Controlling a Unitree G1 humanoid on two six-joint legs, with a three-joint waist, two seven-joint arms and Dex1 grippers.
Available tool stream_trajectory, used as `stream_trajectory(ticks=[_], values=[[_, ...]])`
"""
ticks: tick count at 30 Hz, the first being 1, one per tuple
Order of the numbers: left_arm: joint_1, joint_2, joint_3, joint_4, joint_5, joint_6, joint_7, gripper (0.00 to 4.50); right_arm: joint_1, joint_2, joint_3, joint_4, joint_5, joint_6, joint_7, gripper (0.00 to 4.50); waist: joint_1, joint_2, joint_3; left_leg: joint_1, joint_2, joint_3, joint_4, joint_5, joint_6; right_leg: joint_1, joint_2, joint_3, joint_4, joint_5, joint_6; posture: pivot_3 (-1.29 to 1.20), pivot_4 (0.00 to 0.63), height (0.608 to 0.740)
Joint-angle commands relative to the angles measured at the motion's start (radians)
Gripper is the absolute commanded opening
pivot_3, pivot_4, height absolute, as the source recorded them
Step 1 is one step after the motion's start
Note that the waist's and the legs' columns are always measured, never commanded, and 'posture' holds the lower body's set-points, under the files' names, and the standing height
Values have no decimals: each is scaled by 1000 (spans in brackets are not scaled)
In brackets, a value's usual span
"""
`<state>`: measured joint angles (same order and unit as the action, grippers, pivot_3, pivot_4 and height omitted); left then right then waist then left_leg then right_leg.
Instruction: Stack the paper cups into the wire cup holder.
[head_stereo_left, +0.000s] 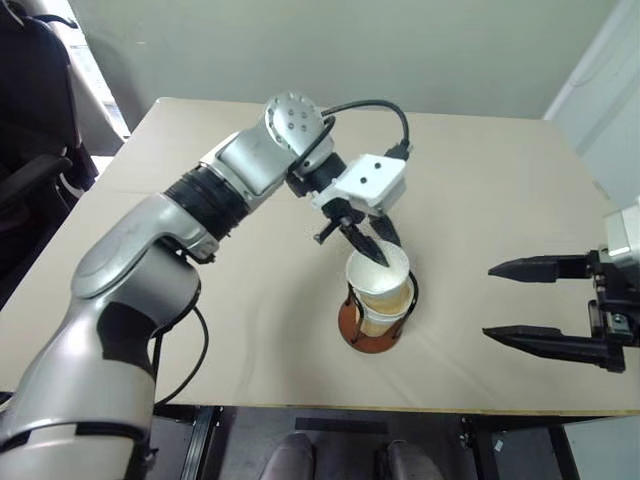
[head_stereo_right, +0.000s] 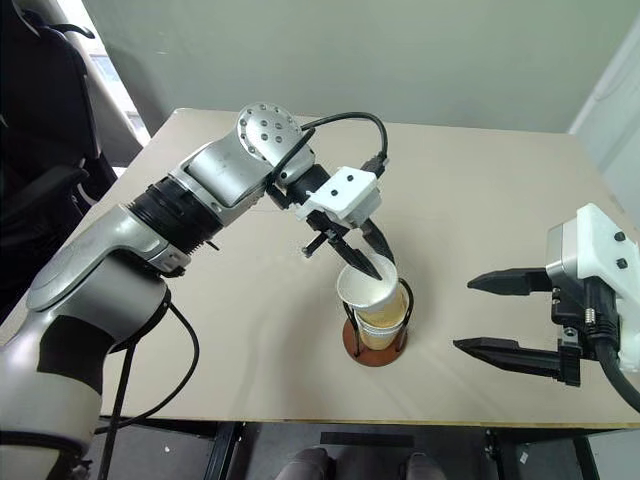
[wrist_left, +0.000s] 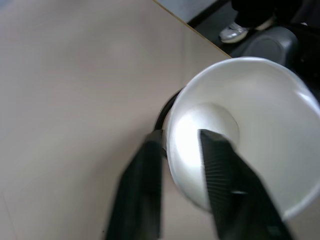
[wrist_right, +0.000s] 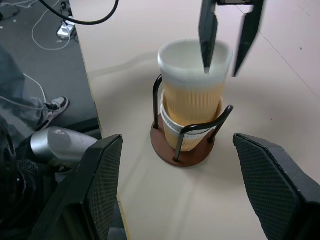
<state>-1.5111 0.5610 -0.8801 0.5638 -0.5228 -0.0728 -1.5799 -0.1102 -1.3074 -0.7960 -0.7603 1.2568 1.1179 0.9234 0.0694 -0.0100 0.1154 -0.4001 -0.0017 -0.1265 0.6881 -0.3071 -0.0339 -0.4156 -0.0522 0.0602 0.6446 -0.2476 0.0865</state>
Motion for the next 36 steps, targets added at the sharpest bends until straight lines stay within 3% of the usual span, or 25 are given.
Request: stream_trajectory(ticks=[1, 5, 6, 11, 16, 20, 24, 30, 36], values=[[7, -14, 56, 1, 38, -9, -35, 2868, 5, -18, 8, 5, -34, -28, 24, 3574, 1, 0, 0, 0, 0, 0, 1, 0, 0, 0, 0, 0, 0, 0, 0, 0, 150, 740], [19, -39, 142, 36, 78, 3, -35, 4369, 6, -17, 31, 14, -56, -48, 42, 3574, 1, 0, 0, 0, 0, 0, 3, 0, 1, 0, 0, 0, 0, 0, 1, 0, 150, 740], [13, -45, 186, 65, 89, 10, -32, 4475, 6, -16, 41, 20, -68, -55, 48, 3574, 1, 0, 0, -1, 0, 0, 3, 0, 1, 0, 0, 0, 0, 0, 1, 0, 150, 740], [43, 59, 384, 158, 121, 87, -24, 4475, 54, -5, 49, 101, -195, -102, 121, 3574, -7, 1, 0, 0, 0, 1, 4, -1, 1, 0, 0, 1, 0, 0, 2, 0, 150, 740], [256, 346, 540, 77, 129, 255, -29, 4475, 184, 71, -28, 220, -344, -203, 266, 3574, -30, 6, -4, 3, 1, 4, -2, 0, 1, -1, 2, 1, 0, -1, 2, 0, 150, 740], [428, 467, 675, 41, 102, 382, 5, 4475, 270, 117, -74, 324, -482, -327, 354, 3574, -10, 5, -4, 2, -1, 0, -1, 0, 2, -2, 0, 0, -2, -1, 2, 0, 150, 740], [647, 578, 809, -27, 79, 480, 35, 4475, 356, 166, -142, 365, -517, -359, 429, 3574, -7, 3, -5, 2, -2, -3, 0, 0, 2, -1, -1, -1, -3, -2, -1, 0, 150, 740], [942, 642, 1012, -253, -46, 654, 35, 4475, 419, 182, -198, 351, -491, -319, 492, 3574, -12, 2, -4, 13, -1, -1, -2, 1, 1, 8, 0, 0, 0, -4, -4, 0, 150, 740], [1109, 642, 1142, -397, -94, 724, 87, 4475, 392, 143, -143, 392, -514, -334, 499, 3574, -22, 1, -4, 28, -2, 1, -6, 1, 1, 21, 3, 1, 1, -12, -19, 0, 150, 740]])
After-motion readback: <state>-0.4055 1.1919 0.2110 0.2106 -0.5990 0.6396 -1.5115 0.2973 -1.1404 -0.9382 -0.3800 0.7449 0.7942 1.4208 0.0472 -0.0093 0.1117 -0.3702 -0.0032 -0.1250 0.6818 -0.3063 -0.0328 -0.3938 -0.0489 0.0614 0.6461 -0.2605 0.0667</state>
